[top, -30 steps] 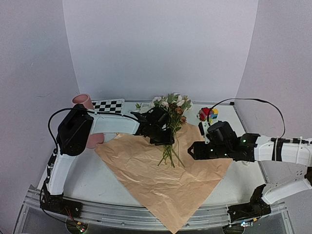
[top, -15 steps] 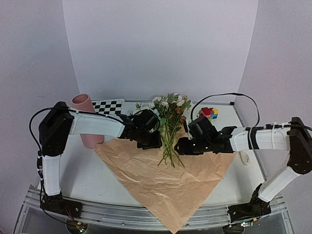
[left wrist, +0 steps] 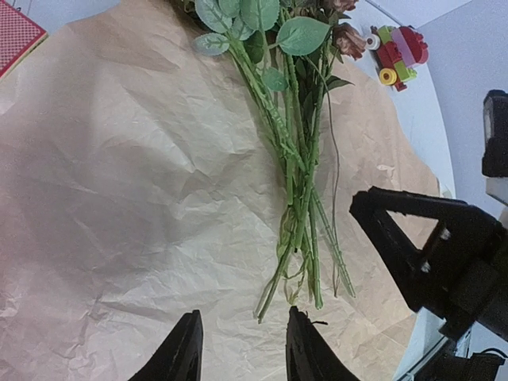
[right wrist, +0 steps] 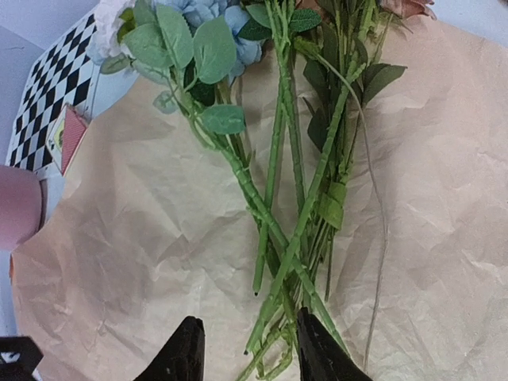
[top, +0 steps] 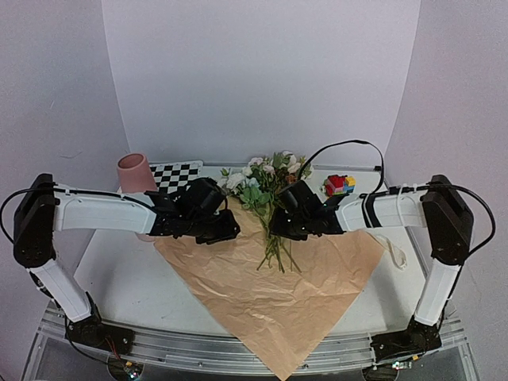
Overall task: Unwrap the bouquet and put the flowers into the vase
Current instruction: Pick up the fake flower from the wrapping paper.
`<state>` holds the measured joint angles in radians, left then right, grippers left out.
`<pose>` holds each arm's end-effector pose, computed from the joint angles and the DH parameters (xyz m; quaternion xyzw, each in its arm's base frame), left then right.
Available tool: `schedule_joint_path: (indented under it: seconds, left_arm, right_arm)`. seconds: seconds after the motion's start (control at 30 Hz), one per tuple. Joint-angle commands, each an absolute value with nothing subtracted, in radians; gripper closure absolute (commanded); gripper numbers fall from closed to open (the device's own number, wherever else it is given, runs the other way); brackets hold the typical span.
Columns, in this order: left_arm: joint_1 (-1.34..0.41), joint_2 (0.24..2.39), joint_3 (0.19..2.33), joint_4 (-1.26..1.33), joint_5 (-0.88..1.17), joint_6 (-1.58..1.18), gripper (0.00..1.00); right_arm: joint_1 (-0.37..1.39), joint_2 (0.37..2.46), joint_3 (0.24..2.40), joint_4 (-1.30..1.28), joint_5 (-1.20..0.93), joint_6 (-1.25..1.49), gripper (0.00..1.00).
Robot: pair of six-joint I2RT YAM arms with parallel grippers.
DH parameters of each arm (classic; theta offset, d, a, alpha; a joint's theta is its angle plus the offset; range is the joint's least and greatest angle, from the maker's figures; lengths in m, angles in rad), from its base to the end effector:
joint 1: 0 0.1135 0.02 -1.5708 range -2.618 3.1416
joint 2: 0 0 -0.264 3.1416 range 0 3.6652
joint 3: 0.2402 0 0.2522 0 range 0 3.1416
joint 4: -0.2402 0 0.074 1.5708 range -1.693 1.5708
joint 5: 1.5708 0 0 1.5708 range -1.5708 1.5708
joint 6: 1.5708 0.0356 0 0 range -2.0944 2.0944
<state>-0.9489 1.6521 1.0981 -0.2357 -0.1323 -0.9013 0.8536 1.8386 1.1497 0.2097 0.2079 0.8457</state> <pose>0.2125 -0.2885 0.2212 -0.0032 0.9230 -0.2666 0.2774 0.2774 0.3069 0.2085 0.0505 0.8503 0.3292 0.4075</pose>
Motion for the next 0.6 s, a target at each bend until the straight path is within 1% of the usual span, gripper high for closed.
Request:
schedule_joint_path:
  seconds: [0.0, 0.3, 0.57]
  left_arm:
    - [-0.951, 1.546, 1.041, -0.198, -0.188, -0.943, 0.63]
    - [-0.951, 1.412, 0.92, -0.198, -0.216, -0.979, 0.62]
    - [-0.951, 1.378, 0.902, -0.2, -0.224, -0.97, 0.62]
  right_arm:
    - [0.859, 1.914, 1.251, 0.125, 0.311, 0.916, 0.62]
    - [0.859, 2.025, 1.34, 0.076, 0.372, 0.953, 0.65]
    - [0.857, 2.1, 1.386, 0.057, 0.384, 0.962, 0.66]
